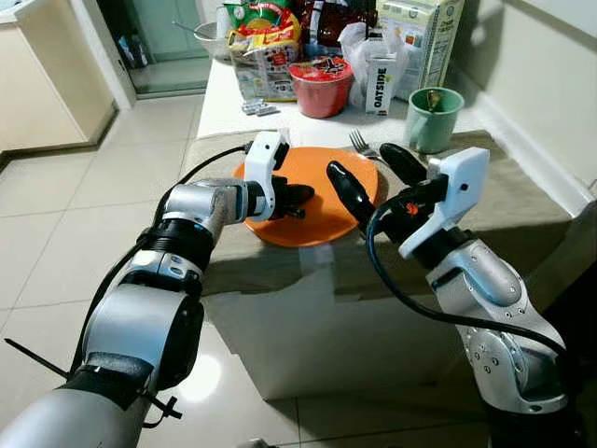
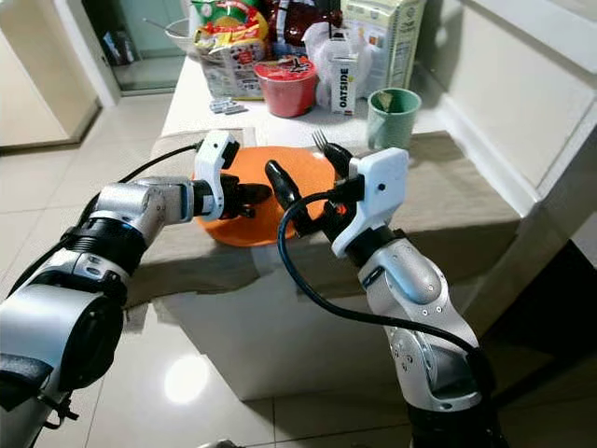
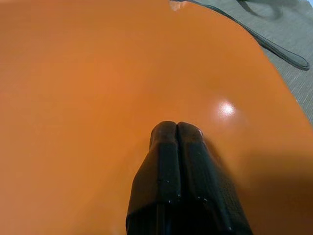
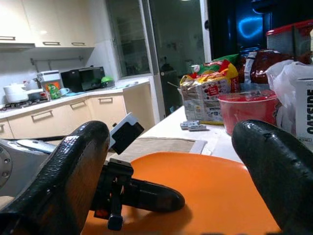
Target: Setting the table
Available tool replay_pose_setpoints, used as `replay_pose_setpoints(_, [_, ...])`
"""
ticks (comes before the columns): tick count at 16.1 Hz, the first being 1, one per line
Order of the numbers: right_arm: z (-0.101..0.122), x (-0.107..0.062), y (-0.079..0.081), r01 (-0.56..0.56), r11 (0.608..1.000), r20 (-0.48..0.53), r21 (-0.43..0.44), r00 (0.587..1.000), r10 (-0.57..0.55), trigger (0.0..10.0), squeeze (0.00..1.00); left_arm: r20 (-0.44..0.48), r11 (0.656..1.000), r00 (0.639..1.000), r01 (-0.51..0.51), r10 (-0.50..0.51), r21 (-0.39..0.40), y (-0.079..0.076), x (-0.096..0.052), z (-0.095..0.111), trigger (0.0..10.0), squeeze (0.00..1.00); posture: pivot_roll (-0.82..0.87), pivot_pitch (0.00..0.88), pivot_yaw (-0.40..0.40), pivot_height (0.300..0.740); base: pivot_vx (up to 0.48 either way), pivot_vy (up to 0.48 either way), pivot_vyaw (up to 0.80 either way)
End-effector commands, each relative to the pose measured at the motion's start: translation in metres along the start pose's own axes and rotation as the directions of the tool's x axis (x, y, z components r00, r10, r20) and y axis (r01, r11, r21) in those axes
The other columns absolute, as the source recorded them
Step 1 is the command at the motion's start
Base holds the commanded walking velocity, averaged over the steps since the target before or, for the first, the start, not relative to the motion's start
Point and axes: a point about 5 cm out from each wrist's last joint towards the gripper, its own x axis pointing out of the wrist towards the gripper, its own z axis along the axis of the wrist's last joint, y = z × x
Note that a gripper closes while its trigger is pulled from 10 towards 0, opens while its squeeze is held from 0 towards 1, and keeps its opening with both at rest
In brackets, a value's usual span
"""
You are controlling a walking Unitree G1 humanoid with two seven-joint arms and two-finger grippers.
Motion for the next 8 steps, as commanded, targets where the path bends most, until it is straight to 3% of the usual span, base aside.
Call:
replay_pose_setpoints(1, [0.002, 0.000, 0.005, -0.015, 1.000, 0.002, 0.002, 1.000, 0.015, 10.0, 0.00, 0.008, 0.995, 0.999, -0.045, 0.044, 0.090, 0.008, -0.005, 0.003, 10.0, 0.00, -0.18, 0.033, 0.121, 0.740, 0.000, 0.000, 0.00])
replay_pose_setpoints(4, [-0.001, -0.001, 0.003, -0.003, 1.000, -0.003, 0.009, 1.000, 0.003, 10.0, 0.00, 0.129, 0.979, 0.991, -0.063, 0.038, 0.195, 0.007, -0.014, 0.027, 10.0, 0.00, -0.17, 0.032, 0.118, 0.740, 0.000, 0.000, 0.00])
replay_pose_setpoints(6, [0.000, -0.003, 0.003, -0.008, 1.000, 0.006, 0.022, 1.000, 0.008, 10.0, 0.00, 0.245, 0.962, 0.969, -0.050, -0.018, 0.270, 0.001, -0.030, 0.049, 10.0, 0.00, -0.17, 0.030, 0.121, 0.740, 0.000, 0.000, 0.00])
replay_pose_setpoints(8, [0.000, -0.005, 0.001, -0.011, 1.000, 0.000, 0.018, 1.000, 0.011, 10.0, 0.00, 0.266, 0.941, 0.964, -0.064, -0.028, 0.332, 0.001, -0.042, 0.046, 10.0, 0.00, -0.17, 0.029, 0.125, 0.740, 0.000, 0.000, 0.00])
